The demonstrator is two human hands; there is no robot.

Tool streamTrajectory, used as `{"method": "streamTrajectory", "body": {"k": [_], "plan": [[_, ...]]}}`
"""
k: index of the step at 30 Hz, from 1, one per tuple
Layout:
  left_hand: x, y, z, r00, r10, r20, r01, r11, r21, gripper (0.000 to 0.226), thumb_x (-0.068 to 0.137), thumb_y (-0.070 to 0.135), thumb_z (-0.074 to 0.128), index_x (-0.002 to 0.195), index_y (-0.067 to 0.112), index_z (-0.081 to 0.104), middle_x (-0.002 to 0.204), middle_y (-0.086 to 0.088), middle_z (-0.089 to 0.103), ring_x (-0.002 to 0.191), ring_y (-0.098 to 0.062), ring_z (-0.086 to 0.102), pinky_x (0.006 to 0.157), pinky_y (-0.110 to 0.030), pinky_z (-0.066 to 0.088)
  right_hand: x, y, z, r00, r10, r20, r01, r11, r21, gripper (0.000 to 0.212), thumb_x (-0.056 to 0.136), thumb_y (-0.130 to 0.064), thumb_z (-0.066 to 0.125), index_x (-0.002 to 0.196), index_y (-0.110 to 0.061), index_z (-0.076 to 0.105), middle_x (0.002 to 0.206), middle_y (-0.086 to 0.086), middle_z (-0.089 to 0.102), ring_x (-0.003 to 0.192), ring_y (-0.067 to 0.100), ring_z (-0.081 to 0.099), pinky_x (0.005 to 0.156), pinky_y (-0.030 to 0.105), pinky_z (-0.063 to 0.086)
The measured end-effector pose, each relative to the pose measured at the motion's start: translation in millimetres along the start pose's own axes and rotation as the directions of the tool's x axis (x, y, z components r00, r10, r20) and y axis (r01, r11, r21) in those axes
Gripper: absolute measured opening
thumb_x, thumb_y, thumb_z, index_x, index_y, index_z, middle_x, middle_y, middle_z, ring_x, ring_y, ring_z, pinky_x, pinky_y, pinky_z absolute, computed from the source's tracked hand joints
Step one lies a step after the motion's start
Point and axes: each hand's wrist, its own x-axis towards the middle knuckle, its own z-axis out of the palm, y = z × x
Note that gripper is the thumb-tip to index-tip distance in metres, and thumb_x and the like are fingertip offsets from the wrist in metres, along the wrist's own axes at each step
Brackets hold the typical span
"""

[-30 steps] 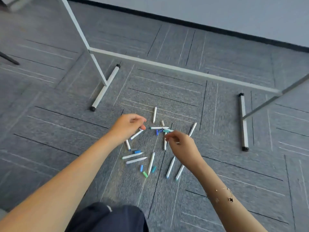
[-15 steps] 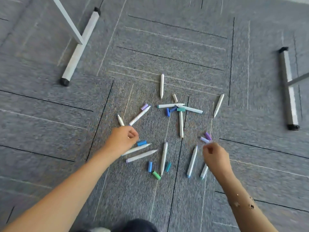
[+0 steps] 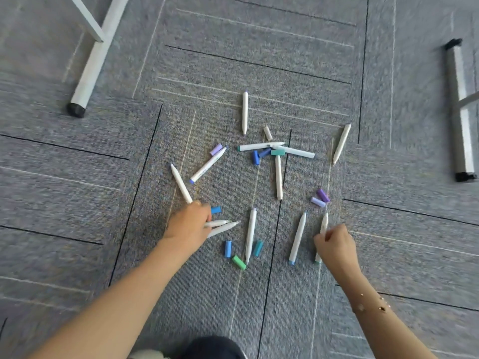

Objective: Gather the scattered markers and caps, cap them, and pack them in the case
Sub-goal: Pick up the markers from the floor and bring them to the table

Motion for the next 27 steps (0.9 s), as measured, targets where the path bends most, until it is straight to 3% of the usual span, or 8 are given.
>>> {"method": "streamTrajectory", "body": {"k": [5,10,13,16,20,22,24,27], "plan": [[-4,3,12,0.997,0.066,-0.029,-0.065,0.997,0.047,0.037,0.091,0.016,0.057,0.127,0.009,0.048,0.137,-0.005,0.046,0.113,-0.015,0.053,0.091,-0.024,0.049,-3,-9,2,0.998,0.036,-0.045,-0.031,0.995,0.099,0.004,0.09,-0.003,0.043,0.093,-0.001,0.044,0.083,0.011,0.051,0.063,0.017,0.045,0.05,0.027,0.038],[-10,5,6,0.998,-0.011,-0.064,-0.003,0.979,-0.204,0.025,0.096,0.011,0.045,0.12,0.007,0.046,0.122,-0.009,0.041,0.075,-0.011,0.052,0.058,-0.015,0.045,-2,-17,15,0.988,-0.121,-0.097,0.136,0.977,0.164,0.015,0.092,-0.016,0.048,0.083,-0.004,0.047,0.076,0.011,0.051,0.052,0.013,0.038,0.044,0.02,0.031],[-12,1,10,0.998,-0.052,-0.027,0.042,0.958,-0.285,0.037,0.095,0.015,0.049,0.131,0.011,0.041,0.121,-0.005,0.042,0.056,-0.006,0.049,0.042,-0.014,0.043,-3,-22,26,0.988,-0.155,0.008,0.154,0.983,0.105,0.027,0.09,-0.026,0.057,0.085,0.0,0.053,0.076,0.011,0.06,0.052,0.013,0.046,0.043,0.023,0.041],[-14,-4,25,0.999,0.014,0.043,-0.006,0.985,-0.171,0.048,0.091,0.028,0.058,0.132,0.011,0.042,0.129,0.0,0.037,0.065,-0.003,0.053,0.051,-0.016,0.047,-7,-24,34,0.993,-0.112,0.039,0.112,0.994,0.007,0.017,0.089,-0.018,0.056,0.089,-0.002,0.048,0.082,0.009,0.056,0.055,0.013,0.048,0.042,0.023,0.038],[-19,3,34,0.997,0.03,0.071,-0.025,0.997,-0.07,0.033,0.093,0.028,0.055,0.122,0.013,0.047,0.117,0.0,0.045,0.066,-0.002,0.047,0.05,-0.015,0.036,-11,-32,32,0.979,-0.2,-0.047,0.2,0.98,-0.004,0.013,0.091,-0.016,0.049,0.089,-0.003,0.046,0.071,0.006,0.056,0.05,0.014,0.045,0.044,0.029,0.047],[-20,7,33,0.998,0.028,0.048,-0.025,0.998,-0.052,0.028,0.094,0.027,0.053,0.118,0.012,0.048,0.111,0.001,0.046,0.064,-0.003,0.043,0.048,-0.016,0.033,-13,-40,27,0.946,-0.316,-0.071,0.317,0.948,0.006,0.01,0.093,-0.012,0.047,0.096,-0.003,0.046,0.07,0.001,0.052,0.049,0.01,0.042,0.042,0.022,0.041],[-19,7,32,1.0,0.01,0.022,-0.008,0.996,-0.094,0.027,0.095,0.025,0.051,0.117,0.01,0.049,0.101,0.003,0.047,0.06,-0.002,0.042,0.046,-0.017,0.037,-15,-48,23,0.871,-0.491,-0.021,0.491,0.871,-0.009,0.014,0.094,-0.009,0.047,0.108,-0.004,0.046,0.082,0.0,0.052,0.052,0.005,0.042,0.044,0.015,0.034],[-18,-4,23,0.997,-0.041,-0.071,0.022,0.968,-0.25,0.034,0.095,0.021,0.051,0.126,0.008,0.045,0.086,0.003,0.049,0.05,-0.003,0.043,0.037,-0.016,0.037,-18,-63,19,0.66,-0.72,0.215,0.751,0.645,-0.145,0.024,0.097,-0.011,0.042,0.121,-0.01,0.047,0.103,0.003,0.052,0.055,0.006,0.048,0.047,0.016,0.042]]}}
